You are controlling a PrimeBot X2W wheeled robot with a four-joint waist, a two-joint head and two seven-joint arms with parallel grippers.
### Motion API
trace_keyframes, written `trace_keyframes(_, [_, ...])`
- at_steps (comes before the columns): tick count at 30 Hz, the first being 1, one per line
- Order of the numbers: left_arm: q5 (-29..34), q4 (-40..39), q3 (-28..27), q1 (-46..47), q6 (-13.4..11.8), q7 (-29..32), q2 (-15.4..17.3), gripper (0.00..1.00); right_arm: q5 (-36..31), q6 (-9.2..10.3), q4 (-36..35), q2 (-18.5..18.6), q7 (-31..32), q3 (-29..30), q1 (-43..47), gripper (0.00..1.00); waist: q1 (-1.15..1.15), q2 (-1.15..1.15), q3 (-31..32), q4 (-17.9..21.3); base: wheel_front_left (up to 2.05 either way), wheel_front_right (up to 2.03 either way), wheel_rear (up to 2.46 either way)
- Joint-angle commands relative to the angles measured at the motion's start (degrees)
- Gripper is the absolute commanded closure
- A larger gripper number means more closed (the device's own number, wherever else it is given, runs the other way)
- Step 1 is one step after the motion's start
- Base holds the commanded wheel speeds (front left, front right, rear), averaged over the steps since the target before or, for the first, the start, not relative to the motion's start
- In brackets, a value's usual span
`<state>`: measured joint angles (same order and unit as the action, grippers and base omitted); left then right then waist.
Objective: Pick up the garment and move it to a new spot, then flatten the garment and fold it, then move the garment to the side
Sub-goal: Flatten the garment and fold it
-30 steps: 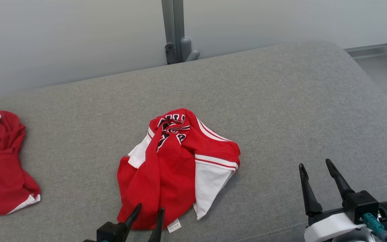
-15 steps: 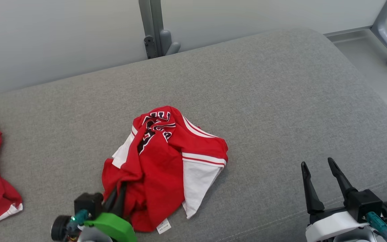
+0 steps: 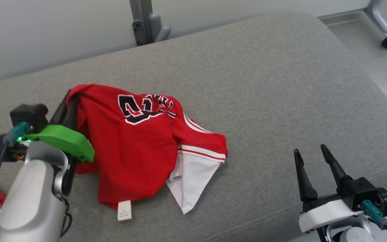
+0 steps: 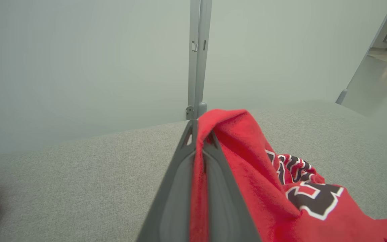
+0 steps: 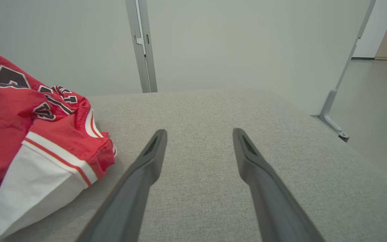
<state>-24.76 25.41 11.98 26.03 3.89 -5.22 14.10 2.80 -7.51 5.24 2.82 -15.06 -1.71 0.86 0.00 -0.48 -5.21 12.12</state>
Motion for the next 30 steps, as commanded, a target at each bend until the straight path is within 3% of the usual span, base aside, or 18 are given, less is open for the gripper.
trace_keyframes(1, [0.1,1.2,-0.5,3.3,-0.7,1.2,1.4,1.0,0.2,0.04,0.1,0.1,-0.2,-0.2,-1.0,0.0,0.0,0.48,-1.9,2.1,0.0,0.0,0.0])
trace_keyframes(10, [1.5,11.8,-1.6,13.6,-2.4,5.3,5.5,1.0,1.0,0.04,0.1,0.1,-0.2,-1.4,-3.8,0.0,0.0,0.48,-7.0,6.9,0.0,0.0,0.0])
trace_keyframes(15, [2.3,19.3,-1.7,17.0,-2.8,2.1,6.6,1.0,1.6,0.04,0.2,0.1,-0.2,-2.0,-4.1,0.0,0.0,0.48,-9.2,8.7,0.0,0.0,0.0])
trace_keyframes(17, [1.7,22.0,-1.8,17.4,-2.6,-0.3,5.6,1.0,1.8,0.04,0.4,0.1,-0.2,-2.2,-3.7,0.0,0.0,0.48,-9.5,8.8,0.0,0.0,0.0])
trace_keyframes(19, [0.9,24.8,-1.6,17.0,-1.6,-2.0,4.3,0.0,1.8,0.04,0.5,0.1,-0.2,-2.2,-3.4,0.0,0.0,0.48,-9.5,8.4,0.0,0.0,0.0])
trace_keyframes(25, [-1.7,29.1,-2.1,15.9,0.7,-6.7,0.8,0.0,2.4,0.04,0.5,0.1,-0.2,-1.1,-2.5,0.0,0.0,0.48,-8.2,4.7,0.0,0.0,0.0])
trace_keyframes(30, [-3.5,28.6,-3.6,13.5,0.6,-8.4,-1.1,0.0,1.4,0.04,0.6,0.1,-0.2,-0.2,-1.8,0.0,0.0,0.48,-5.0,1.6,0.0,0.0,0.0])
